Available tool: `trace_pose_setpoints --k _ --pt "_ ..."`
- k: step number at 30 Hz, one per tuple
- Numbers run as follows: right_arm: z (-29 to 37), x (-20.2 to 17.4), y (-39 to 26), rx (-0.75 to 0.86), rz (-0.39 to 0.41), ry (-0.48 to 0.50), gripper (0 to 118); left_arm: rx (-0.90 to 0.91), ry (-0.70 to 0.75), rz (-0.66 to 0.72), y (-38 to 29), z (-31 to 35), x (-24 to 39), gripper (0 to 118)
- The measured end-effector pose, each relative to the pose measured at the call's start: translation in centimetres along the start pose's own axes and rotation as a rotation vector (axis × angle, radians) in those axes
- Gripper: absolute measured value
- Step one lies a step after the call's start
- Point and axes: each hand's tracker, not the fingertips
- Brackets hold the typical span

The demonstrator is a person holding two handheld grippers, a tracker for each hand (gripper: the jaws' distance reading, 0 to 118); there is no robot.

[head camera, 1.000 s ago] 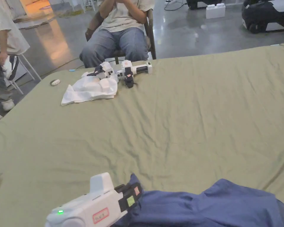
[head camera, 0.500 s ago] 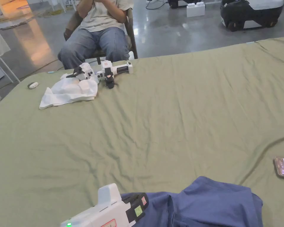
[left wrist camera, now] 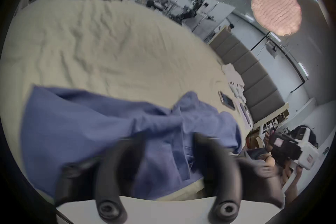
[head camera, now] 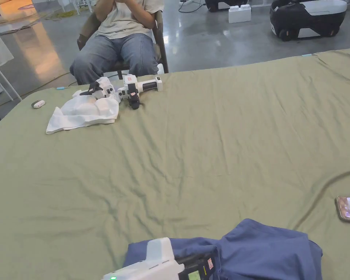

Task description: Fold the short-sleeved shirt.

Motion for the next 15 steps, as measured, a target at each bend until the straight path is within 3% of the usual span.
trace_pose_setpoints --k 1,2,5,10,14,15 --pt "0.0 0.2 -0.1 -0.002 -0.007 0.003 0 0.034 0.018 -0.001 0.7 1.8 -0.9 78" --pt "-0.1 0.2 -0.1 -0.002 -0.009 0.001 0 0.064 0.054 0.014 1.2 3.2 -1.8 91" --pt "-0.3 0.3 -0.2 -0.010 -0.009 0.000 0 0.101 0.197 0.097 2.2 6.3 -5.5 92" --pt "-0.4 0.2 -0.5 -0.020 -0.004 0.003 0 0.148 0.212 0.333 1.0 7.8 -12.3 90" --pt "-0.3 -0.2 -0.4 -0.022 -0.001 0.007 0 0.188 0.109 0.416 -0.5 5.8 -13.9 72" --pt "-0.3 -0.2 -0.4 -0.022 0.002 0.007 0 0.202 0.084 0.406 -0.5 5.8 -13.9 55"
